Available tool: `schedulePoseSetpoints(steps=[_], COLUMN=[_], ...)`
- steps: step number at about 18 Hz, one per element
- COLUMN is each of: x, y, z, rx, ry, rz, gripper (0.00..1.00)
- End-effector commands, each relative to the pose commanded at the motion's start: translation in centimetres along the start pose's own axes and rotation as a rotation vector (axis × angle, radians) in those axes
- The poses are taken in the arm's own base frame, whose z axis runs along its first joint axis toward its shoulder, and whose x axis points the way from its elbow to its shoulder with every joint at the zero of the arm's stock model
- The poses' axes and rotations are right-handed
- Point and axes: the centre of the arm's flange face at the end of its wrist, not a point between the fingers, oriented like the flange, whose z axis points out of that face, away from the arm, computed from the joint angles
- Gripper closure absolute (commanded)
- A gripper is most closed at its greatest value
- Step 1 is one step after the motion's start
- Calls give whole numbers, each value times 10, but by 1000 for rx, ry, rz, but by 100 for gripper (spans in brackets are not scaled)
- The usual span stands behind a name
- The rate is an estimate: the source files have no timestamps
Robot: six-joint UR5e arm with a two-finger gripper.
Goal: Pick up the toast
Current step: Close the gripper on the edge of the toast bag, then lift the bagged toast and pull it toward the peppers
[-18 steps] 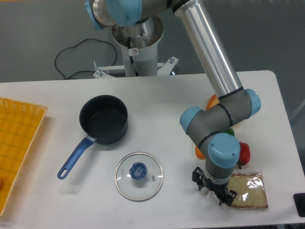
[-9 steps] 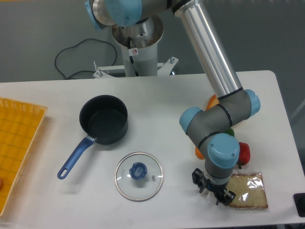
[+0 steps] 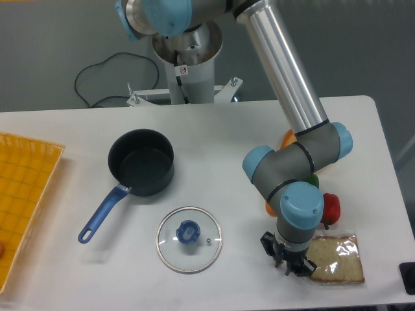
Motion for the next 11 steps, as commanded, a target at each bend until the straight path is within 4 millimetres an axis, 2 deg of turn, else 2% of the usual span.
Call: schedulePoseSetpoints(steps=[2,5,11], x=[0,0,7], y=[0,0,-9], z=[0,-1,-19], rx=[0,-1,7], ry=[0,-2,-16], rz=[0,0,12], gripper=[94,100,100])
